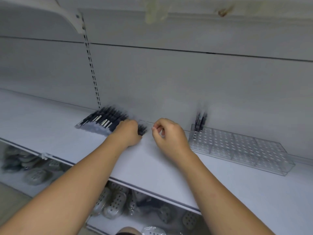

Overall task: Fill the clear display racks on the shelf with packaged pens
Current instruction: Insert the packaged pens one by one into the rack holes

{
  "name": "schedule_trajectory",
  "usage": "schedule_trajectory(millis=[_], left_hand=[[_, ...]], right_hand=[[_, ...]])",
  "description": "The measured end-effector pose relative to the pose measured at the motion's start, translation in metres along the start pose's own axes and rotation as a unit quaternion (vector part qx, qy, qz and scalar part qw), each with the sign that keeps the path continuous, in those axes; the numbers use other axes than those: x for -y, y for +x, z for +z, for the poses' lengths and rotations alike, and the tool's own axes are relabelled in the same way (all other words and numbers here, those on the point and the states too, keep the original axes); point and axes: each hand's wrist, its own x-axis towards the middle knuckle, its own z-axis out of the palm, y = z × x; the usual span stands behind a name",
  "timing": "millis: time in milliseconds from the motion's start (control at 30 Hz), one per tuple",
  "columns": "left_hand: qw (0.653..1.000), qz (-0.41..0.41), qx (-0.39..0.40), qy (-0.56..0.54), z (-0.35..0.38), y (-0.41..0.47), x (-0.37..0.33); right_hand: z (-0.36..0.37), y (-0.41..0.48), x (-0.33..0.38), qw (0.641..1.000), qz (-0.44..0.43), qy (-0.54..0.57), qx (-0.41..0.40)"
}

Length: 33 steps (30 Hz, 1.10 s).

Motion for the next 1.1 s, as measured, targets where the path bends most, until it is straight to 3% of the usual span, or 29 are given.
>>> schedule_trajectory(millis=[367, 667, 833, 933, 1000, 1100], left_hand=[[0.991, 0.019, 0.091, 0.093, -0.005, -0.005, -0.023], [0.986, 0.025, 0.040, 0.158, 0.003, -0.011, -0.025], [0.999, 0.023, -0.041, 0.020, -0.012, -0.018, -0.015], [0.982, 0.061, -0.061, -0.166, -0.021, -0.026, -0.019], [0.929, 0.104, -0.018, -0.354, -0.026, -0.037, -0.036], [0.816, 0.151, 0.076, -0.553, -0.024, -0.053, -0.073]], right_hand=[[-0.002, -0.007, -0.002, 1.000, 0.001, 0.003, 0.001], [-0.014, -0.006, 0.001, 1.000, 0.006, 0.018, 0.004], [-0.040, -0.004, 0.002, 0.996, 0.009, 0.071, -0.059], [-0.068, -0.009, 0.000, 0.982, 0.034, 0.136, -0.129], [-0.086, -0.011, -0.006, 0.970, 0.063, 0.181, -0.149], [-0.107, -0.012, -0.016, 0.966, 0.088, 0.207, -0.128]])
